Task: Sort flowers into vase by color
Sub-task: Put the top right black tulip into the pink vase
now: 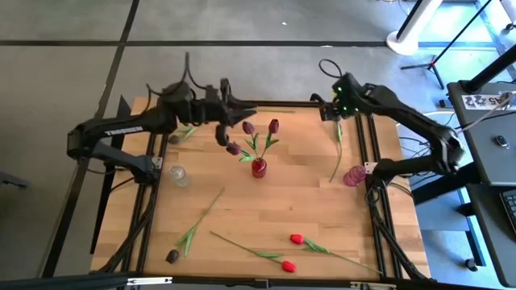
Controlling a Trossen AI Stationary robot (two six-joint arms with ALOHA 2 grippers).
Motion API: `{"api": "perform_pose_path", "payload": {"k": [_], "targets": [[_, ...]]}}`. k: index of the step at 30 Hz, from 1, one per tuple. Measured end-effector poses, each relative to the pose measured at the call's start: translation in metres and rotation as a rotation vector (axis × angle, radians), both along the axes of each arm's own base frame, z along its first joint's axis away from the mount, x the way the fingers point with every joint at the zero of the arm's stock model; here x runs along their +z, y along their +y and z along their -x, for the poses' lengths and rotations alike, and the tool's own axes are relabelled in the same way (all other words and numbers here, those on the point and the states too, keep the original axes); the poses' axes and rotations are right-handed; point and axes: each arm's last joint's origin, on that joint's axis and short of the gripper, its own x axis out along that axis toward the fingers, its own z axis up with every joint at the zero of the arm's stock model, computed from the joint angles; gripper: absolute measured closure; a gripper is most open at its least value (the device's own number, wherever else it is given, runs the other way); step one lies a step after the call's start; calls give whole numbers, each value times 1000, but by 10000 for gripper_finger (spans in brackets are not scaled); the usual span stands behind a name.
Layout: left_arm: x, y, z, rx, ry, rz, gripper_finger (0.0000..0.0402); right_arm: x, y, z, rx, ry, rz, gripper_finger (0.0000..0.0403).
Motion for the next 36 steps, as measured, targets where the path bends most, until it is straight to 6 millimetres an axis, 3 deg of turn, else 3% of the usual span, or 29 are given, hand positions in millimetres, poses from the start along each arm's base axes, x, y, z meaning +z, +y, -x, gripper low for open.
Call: {"api": "perform_pose_path", "payload": {"k": [4, 8, 12, 16, 20, 29, 34, 36], "targets": [[11, 11, 17, 32, -31, 85, 319, -51, -37, 7, -79, 118, -109, 134], [7, 19, 24, 57, 17, 159, 323, -90, -61, 11, -146, 199, -182, 134], [7, 19, 24, 47, 21, 184, 332, -119, -78, 14, -212, 261, -235, 148], [7, 18, 23, 46, 19, 191, 340, -141, -88, 15, -229, 272, -294, 192], [14, 14, 32, 40, -4, 186, 345, -148, -91, 11, -251, 309, -267, 249], [40, -8, 78, 20, -87, 125, 346, -153, -87, 7, -279, 289, -288, 387], [46, -19, 101, -13, -81, 121, 346, -156, -76, -4, -277, 232, -337, 389], [47, -24, 107, -64, -78, 140, 347, -149, -68, -13, -238, 218, -322, 395]]}}
